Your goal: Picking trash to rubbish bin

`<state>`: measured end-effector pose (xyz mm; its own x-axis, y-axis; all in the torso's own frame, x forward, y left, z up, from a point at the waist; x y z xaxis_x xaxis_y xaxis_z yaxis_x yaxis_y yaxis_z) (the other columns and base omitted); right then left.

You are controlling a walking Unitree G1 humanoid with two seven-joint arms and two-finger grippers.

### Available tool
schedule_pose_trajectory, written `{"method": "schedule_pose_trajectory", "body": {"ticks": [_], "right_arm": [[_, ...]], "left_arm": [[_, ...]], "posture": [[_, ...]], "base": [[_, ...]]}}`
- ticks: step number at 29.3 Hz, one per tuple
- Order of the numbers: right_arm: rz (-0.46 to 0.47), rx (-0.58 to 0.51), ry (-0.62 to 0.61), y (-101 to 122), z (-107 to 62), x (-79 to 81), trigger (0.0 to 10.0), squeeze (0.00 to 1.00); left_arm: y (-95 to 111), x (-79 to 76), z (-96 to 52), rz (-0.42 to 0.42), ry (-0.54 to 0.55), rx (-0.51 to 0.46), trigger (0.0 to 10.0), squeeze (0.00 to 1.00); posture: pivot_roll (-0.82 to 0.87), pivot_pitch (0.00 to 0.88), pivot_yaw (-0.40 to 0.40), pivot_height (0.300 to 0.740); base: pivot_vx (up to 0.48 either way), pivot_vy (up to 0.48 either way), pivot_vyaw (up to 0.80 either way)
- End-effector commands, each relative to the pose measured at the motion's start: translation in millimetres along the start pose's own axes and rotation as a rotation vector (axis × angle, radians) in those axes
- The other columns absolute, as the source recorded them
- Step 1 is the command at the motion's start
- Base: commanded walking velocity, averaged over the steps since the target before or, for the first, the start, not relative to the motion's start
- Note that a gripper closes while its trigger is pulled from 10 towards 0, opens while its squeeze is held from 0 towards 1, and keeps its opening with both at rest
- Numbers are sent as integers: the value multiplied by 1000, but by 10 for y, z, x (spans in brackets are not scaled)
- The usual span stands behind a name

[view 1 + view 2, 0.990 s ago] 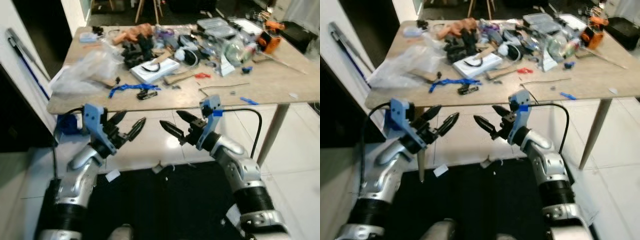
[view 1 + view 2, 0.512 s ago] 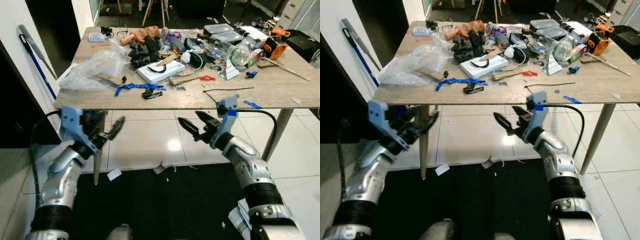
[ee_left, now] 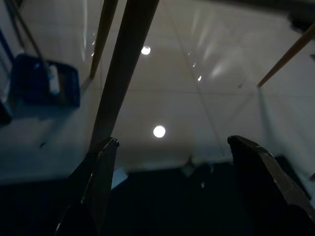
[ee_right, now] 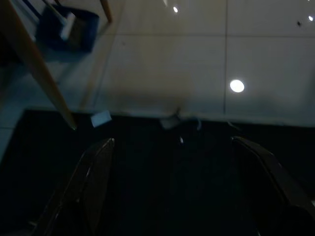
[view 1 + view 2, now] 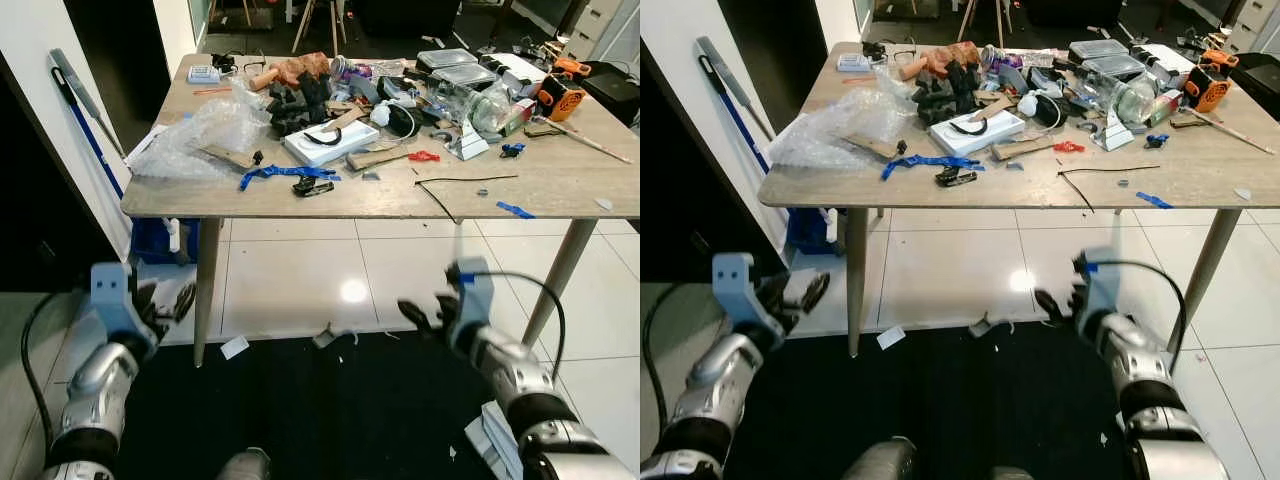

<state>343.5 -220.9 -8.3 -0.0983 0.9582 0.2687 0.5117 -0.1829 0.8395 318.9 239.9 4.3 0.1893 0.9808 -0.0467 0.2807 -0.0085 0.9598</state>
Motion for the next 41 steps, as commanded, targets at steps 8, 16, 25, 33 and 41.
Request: {"method": "schedule_pose_trajectory", "body": {"ticks": [8,16,25,33,41], "right_arm": [[11,246,-220,-903,-334,-410,10000,0],[15,318,-303,-1199,-562,-589,10000,0],[-67,395,-317,-1400,-659,-597,10000,0],[-113,468,-324,-1618,-796,-608,10000,0],[-202,539,-306,-1766,-879,-591,10000,0]], "left_arm": [[-960,25,-388,4,87,362,10000,0],[-1245,33,-619,-116,168,424,10000,0],[-1417,-222,-606,-120,153,490,10000,0],[-1709,-706,-668,-146,123,606,10000,0],[-1853,-935,-737,-154,120,682,10000,0]], "posture": [[38,0,-39,740],[39,0,-43,740],[38,0,-46,740],[40,0,-46,740],[40,0,-46,740]], "base": [[0,0,0],[0,0,0],[0,0,0],[0,0,0],[0,0,0]]}}
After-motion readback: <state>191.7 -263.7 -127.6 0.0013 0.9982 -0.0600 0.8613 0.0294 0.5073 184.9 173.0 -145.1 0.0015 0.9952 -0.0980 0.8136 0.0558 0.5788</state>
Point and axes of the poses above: a point about 5 cm out from each wrist's last joint towards the gripper, its own z axis pointing out of the wrist towards the gripper, its own y axis along the axis of the wrist's last joint, x = y × z, the point moved 6 cm from there along z, pointing out of the wrist towards the gripper, and after that the axes turned 10 degrees about z, right-handed, at the moved point
